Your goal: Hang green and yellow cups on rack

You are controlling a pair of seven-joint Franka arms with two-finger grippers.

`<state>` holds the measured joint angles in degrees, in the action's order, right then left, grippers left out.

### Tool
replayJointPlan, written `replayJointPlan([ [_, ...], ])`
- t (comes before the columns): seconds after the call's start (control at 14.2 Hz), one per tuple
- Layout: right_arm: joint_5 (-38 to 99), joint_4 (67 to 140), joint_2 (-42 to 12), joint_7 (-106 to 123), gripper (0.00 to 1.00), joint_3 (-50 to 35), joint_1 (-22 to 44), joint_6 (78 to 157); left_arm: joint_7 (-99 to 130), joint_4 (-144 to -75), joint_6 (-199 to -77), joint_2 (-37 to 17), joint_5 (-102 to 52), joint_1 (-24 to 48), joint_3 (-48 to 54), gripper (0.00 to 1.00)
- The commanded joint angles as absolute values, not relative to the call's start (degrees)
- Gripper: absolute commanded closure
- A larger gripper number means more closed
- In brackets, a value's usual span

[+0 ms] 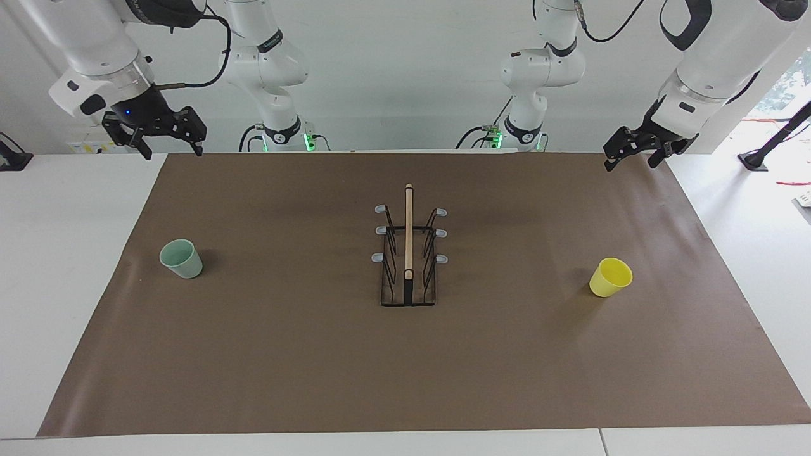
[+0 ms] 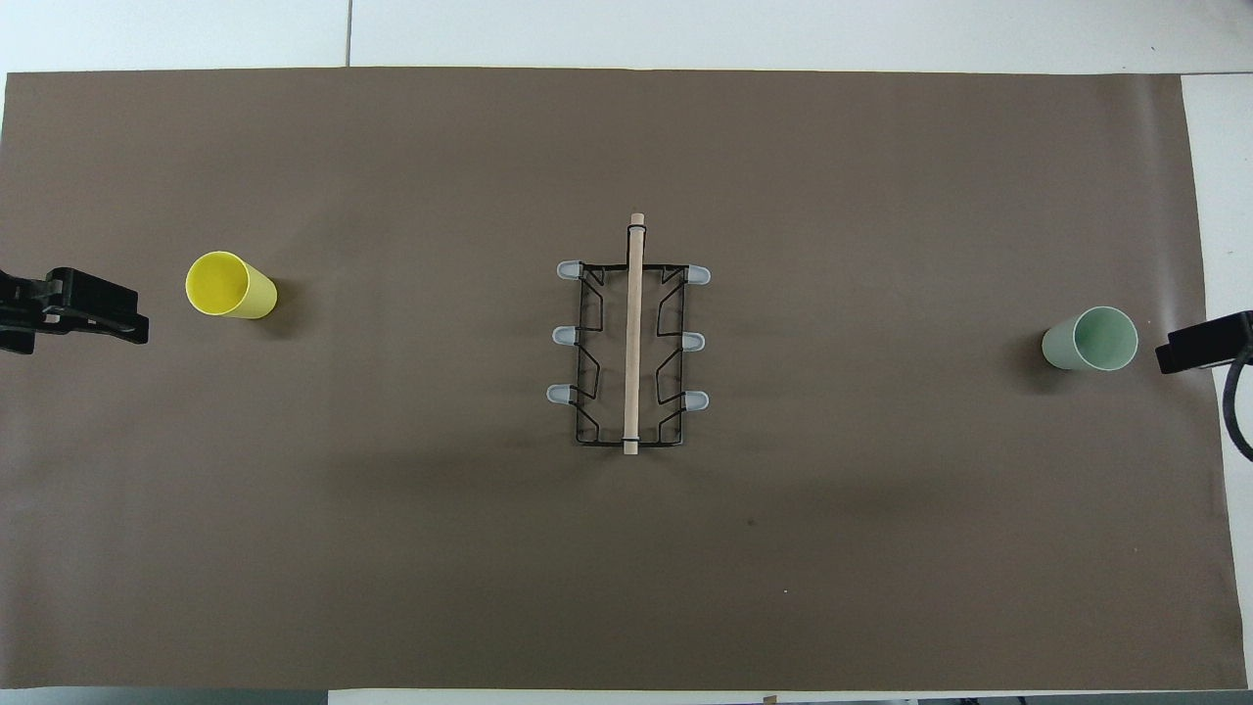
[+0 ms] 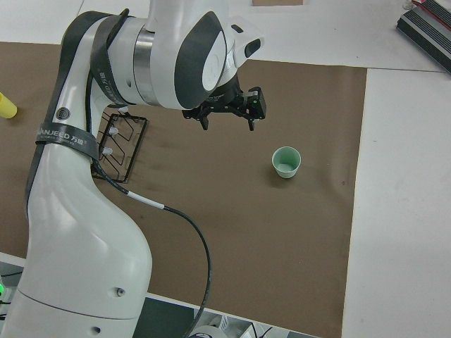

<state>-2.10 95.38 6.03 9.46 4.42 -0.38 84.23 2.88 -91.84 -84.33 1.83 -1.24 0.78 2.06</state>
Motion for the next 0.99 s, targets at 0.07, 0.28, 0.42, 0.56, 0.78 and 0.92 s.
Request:
replayJointPlan([
  [0.07,-2.90,95.36,6.07,10.72,0.00,3.87,-1.23,84.11,1.58,-94.57,-86.65,3.69,-1.58,2.02,1.05,0.00],
  [0.28,-2.73,95.36,5.27,10.55,0.00,4.13,-1.05,84.11,-1.14,-94.75,-88.86,3.69,-1.58,2.02,1.05,0.00],
  [0.42,-2.72,95.36,5.36,10.37,0.00,4.13,-1.05,84.11,-1.14,-94.75,-88.77,3.69,-1.58,2.20,1.14,0.00],
  [0.56,-2.46,95.54,5.36,10.37,0.00,4.48,-1.14,84.72,0.17,-95.36,-88.77,3.87,-1.58,1.94,1.14,0.00],
  [0.78,-2.28,95.27,5.10,10.72,0.00,4.48,-0.88,86.92,5.78,-94.66,-87.90,2.47,-3.77,0.27,0.88,0.00],
  [0.92,-2.11,96.24,5.54,10.81,0.00,4.39,-0.79,87.01,18.12,-93.61,-86.05,-0.16,-6.23,-1.31,0.79,0.00],
])
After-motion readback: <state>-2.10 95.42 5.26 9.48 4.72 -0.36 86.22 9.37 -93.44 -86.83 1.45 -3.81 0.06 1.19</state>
